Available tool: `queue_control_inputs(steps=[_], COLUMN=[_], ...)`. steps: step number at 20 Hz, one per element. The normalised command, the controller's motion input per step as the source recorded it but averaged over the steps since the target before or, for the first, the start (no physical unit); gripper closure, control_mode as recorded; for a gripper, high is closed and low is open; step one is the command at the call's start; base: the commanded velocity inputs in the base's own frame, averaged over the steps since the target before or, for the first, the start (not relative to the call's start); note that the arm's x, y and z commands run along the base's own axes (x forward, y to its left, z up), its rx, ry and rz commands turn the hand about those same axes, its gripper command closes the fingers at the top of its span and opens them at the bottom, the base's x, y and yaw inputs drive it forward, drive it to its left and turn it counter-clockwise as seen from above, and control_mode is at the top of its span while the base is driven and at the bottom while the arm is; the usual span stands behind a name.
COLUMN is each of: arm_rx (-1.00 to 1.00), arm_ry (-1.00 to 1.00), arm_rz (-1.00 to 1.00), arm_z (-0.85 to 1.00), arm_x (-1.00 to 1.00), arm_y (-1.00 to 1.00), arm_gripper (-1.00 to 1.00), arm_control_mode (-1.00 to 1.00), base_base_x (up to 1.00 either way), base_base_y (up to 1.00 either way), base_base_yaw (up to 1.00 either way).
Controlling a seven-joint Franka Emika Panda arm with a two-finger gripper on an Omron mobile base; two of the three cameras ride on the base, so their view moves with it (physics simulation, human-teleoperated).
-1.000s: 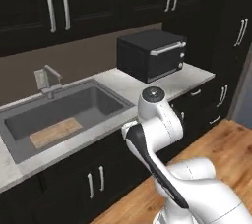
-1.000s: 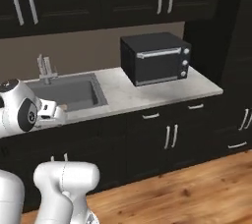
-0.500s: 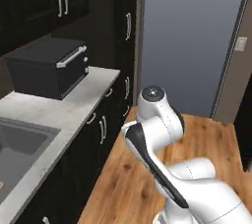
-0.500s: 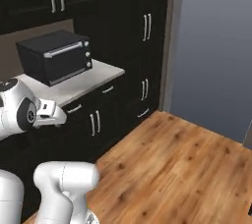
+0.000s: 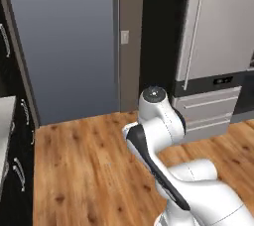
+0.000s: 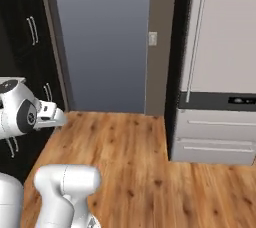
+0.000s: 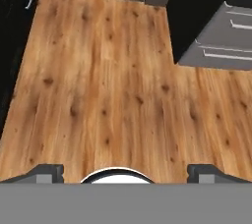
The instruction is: Move the cutting board and knife to the sink. Then move spray from the cabinet to the counter.
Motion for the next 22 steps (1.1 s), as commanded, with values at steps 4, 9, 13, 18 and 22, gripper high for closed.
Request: queue_control_inputs(steps=[4, 9, 13, 18, 22], arm_rx=[0.00, 0.00, 0.00, 0.00, 0.00], arm_ry=[0.00, 0.00, 0.00, 0.00, 0.00], arm_rz=[0.00, 0.00, 0.00, 0.00, 0.00], arm_z=[0.00, 0.00, 0.00, 0.00, 0.00], arm_x=[0.00, 0.00, 0.00, 0.00, 0.00], arm_y=[0.00, 0.00, 0.00, 0.00, 0.00], arm_gripper=[-1.00, -1.00, -1.00, -1.00, -1.00], arm_control_mode=[1.00, 1.00, 1.00, 1.00, 1.00], base_base_x=[0.00, 0.00, 0.01, 0.26, 0.58], base_base_y=[0.02, 0.02, 0.04, 0.17, 0.29], base_base_yaw=[-0.94, -0.96, -0.98, -0.79, -0.53])
